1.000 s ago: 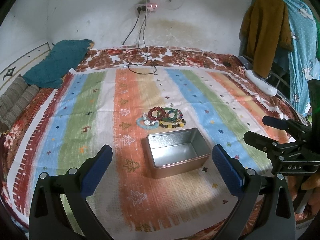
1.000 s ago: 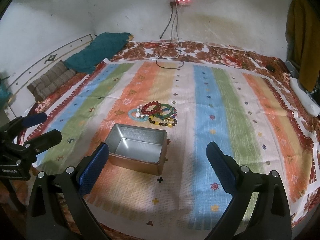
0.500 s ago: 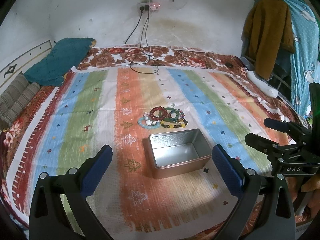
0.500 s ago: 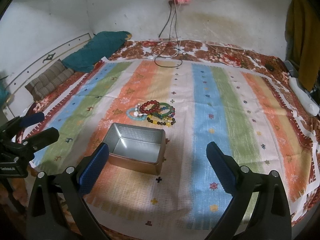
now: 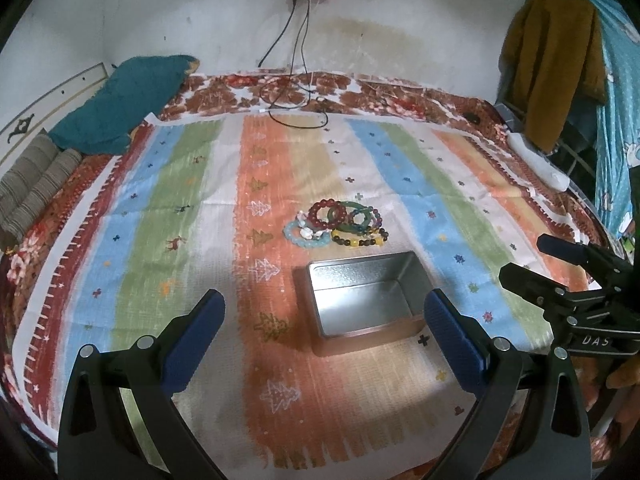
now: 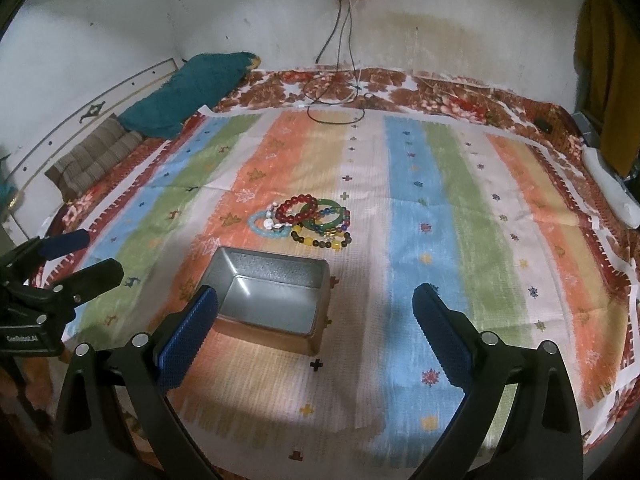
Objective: Organize jewelry
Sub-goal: 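Move both tools toward the silver tin and bracelet pile, then close the left gripper on the red beaded bracelet while the right gripper grasps the multicolour bracelet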
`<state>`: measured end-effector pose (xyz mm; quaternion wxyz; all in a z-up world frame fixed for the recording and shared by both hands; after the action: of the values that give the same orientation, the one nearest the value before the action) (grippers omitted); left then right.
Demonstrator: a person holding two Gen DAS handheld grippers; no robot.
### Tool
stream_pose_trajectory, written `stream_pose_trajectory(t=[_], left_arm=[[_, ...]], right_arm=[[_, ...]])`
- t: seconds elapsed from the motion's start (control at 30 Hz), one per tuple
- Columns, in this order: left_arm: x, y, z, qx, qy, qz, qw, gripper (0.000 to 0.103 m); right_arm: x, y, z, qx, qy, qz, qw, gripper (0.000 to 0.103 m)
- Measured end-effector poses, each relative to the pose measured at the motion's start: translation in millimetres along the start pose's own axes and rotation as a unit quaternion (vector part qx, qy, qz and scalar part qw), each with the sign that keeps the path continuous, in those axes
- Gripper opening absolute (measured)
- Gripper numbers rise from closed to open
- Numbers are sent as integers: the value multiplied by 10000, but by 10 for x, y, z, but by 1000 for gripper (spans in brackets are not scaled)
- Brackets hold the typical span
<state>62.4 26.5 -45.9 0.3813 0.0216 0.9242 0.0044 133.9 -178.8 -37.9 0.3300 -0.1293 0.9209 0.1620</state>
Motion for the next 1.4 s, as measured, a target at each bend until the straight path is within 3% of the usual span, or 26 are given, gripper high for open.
stream_pose_trajectory(t=[0.43,1.4], left_arm=[[-330,125,333,-243,244,123,9993,97],[-837,332,1361,-210,948,183,9951,97]], right_arm=[[-245,5,289,78,251,23,9997,99],[-660,-90,1161,237,946,248,9949,99]])
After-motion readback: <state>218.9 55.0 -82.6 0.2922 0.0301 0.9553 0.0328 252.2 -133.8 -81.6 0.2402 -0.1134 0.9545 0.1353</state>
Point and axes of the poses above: each gripper's, at about its wrist camera, not at the fingertips, and z roughly the way its jaws point, y to its left, x to its underside, the point moved 4 cm from there along z, roughly the way its jaws point, and after that the axes turned 13 degrees about z, right-handed, at the moved point
